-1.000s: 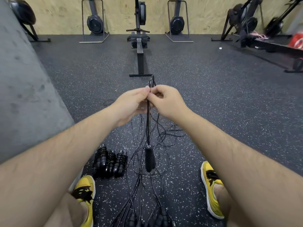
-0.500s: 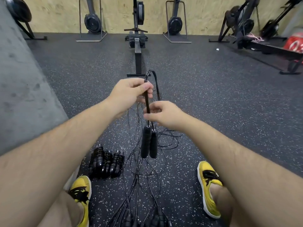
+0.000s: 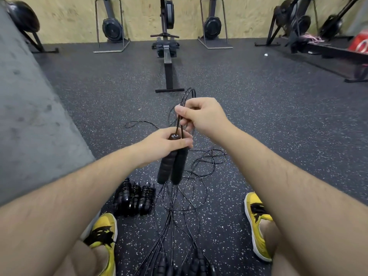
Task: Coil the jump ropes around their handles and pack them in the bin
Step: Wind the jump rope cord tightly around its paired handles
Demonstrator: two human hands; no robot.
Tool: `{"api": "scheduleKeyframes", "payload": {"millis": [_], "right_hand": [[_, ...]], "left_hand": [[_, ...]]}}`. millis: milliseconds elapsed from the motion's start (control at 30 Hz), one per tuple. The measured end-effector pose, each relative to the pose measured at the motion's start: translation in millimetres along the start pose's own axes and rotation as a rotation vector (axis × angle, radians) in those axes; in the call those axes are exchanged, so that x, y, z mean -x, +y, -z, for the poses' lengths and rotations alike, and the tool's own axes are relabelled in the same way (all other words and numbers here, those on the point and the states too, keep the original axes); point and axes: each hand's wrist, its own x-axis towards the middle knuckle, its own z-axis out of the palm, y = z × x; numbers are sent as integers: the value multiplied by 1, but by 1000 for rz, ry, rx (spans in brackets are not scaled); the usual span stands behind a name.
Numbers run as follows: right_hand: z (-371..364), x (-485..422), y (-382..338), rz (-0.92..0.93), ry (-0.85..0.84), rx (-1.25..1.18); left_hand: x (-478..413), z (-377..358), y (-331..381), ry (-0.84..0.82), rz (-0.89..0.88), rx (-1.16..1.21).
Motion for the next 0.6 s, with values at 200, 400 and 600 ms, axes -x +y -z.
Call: {"api": "scheduleKeyframes", "payload": {"millis": [200,400,600], "right_hand": [[6,-5,5,-10,71,-89],[17,-8,12,-56,117,-177],[7,14,16,-223,-95,228]], "left_hand": [[3,-5,3,-42,42,28],[-2,-11,2,-2,65,160],[-9,1,26,201,27,314]]}}
